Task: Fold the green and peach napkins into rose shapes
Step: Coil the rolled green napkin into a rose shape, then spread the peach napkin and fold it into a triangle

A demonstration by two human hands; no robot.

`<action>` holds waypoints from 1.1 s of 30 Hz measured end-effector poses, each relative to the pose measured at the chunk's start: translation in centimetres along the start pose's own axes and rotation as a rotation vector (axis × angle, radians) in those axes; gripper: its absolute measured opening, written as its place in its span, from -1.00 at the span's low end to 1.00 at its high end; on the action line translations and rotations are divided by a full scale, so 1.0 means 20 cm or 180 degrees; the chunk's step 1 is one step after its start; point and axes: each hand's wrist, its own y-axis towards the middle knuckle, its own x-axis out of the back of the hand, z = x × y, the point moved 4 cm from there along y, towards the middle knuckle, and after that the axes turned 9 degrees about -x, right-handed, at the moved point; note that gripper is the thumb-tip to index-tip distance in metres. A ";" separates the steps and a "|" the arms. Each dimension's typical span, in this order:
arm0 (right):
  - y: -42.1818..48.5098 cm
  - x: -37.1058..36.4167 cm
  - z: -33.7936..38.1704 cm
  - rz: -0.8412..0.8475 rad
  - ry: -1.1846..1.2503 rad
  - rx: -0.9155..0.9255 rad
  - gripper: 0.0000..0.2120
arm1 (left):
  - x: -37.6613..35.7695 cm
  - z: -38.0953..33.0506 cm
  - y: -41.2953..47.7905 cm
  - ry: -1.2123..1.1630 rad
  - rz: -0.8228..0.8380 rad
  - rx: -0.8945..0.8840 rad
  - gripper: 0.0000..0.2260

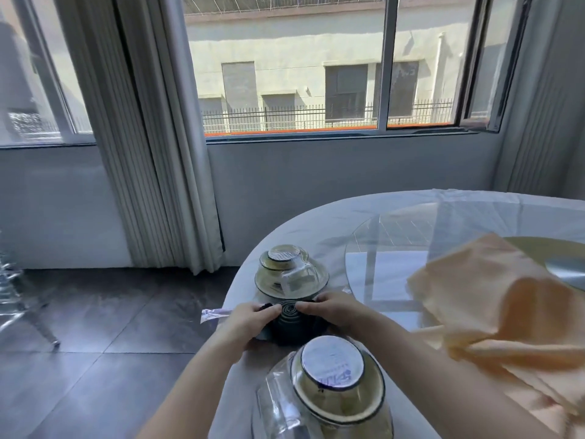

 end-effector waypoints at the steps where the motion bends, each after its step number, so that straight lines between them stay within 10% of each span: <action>1: -0.01 0.00 0.01 -0.0028 -0.0036 0.0041 -0.72 | 0.01 -0.01 0.01 0.0384 -0.0103 -0.0248 -0.83; 7: 0.00 0.03 -0.01 -0.0404 -0.0414 -0.0009 -0.66 | -0.05 0.01 0.01 0.1653 0.0023 -0.0922 -0.55; 20: -0.01 0.05 0.00 -0.1419 -0.2598 0.0322 -0.65 | -0.05 0.03 -0.05 0.1790 -0.0214 -0.0716 -0.35; 33: -0.34 0.27 0.05 -0.1620 -0.2426 0.0537 -0.75 | 0.08 -0.02 -0.21 0.1573 -0.0261 -0.0292 -0.08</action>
